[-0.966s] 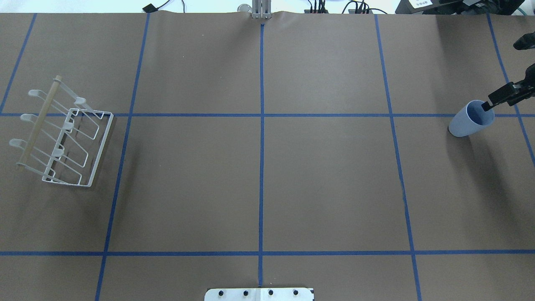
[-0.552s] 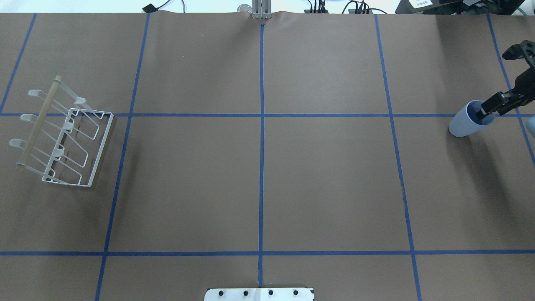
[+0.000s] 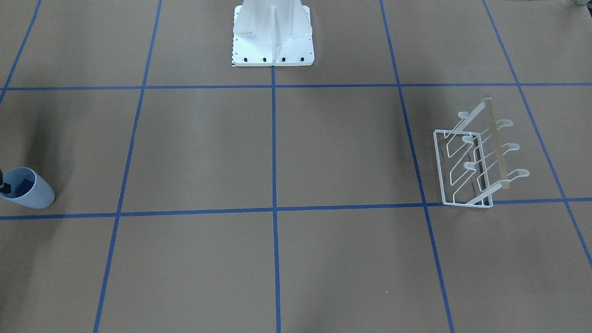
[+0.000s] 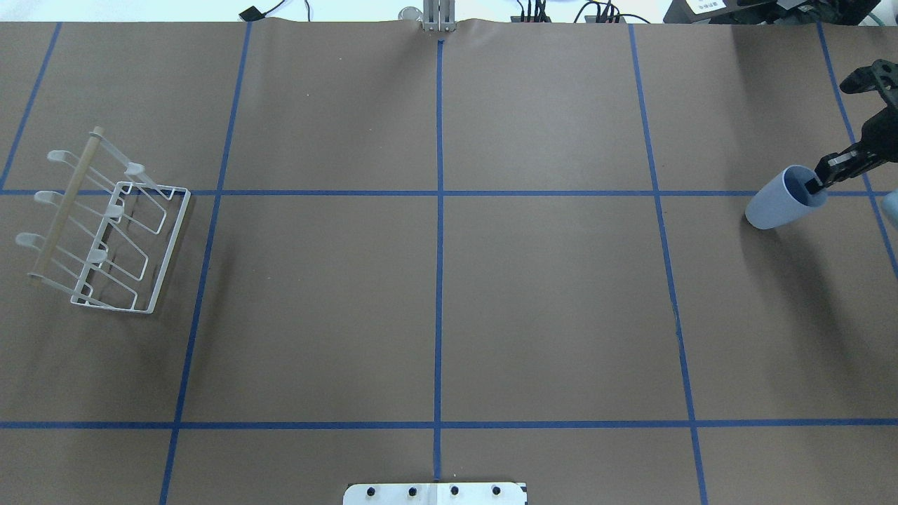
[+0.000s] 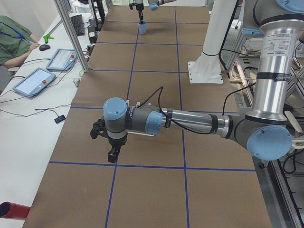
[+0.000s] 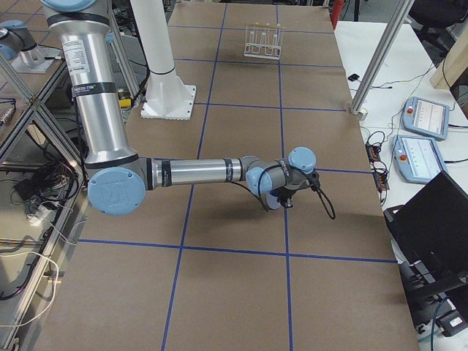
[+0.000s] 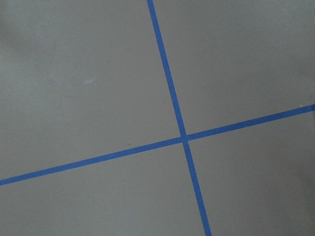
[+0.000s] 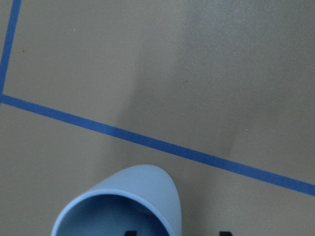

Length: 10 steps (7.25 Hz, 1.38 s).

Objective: Hang cup on cup holder
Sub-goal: 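Lower the right gripper onto the light blue cup and grasp its base, then lift the cup with the right gripper and tilt it sideways toward the left gripper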

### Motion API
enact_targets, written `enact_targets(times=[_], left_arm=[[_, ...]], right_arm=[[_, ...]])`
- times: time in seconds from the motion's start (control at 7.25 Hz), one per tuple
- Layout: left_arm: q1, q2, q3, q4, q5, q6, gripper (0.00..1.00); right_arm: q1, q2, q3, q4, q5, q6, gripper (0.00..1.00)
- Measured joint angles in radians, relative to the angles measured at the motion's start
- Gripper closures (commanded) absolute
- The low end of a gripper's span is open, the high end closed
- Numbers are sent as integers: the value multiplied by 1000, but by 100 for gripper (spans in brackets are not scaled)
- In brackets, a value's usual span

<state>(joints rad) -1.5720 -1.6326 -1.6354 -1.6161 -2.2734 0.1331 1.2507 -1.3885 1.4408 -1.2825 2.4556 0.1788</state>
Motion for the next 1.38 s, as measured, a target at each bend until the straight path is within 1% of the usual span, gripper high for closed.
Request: enact_targets(times=[0.14, 0.28, 0.55, 0.69, 0.83, 1.1, 1.24, 1.38], left_arm=[[1, -4, -6, -3, 0, -4, 2], [4, -14, -19, -5, 0, -12, 2], [21, -79, -49, -8, -4, -119, 2], [40, -114, -58, -22, -22, -218, 2], [74, -141, -66, -87, -55, -359, 2], [153, -176, -69, -359, -90, -711, 2], [186, -203, -70, -481, -94, -894, 2], [215, -237, -74, -575, -96, -1072, 2]], right_arm=[[4, -1, 35, 14, 5, 8, 100], [6, 0, 95, 36, 11, 44, 100], [3, 22, 260, 71, 28, 251, 100], [-7, 37, 307, 137, 36, 380, 100], [-22, 48, 322, 257, 36, 525, 100], [-40, 58, 327, 513, 22, 791, 100], [-47, 60, 329, 648, 5, 929, 100], [-64, 61, 331, 790, -26, 1085, 100]])
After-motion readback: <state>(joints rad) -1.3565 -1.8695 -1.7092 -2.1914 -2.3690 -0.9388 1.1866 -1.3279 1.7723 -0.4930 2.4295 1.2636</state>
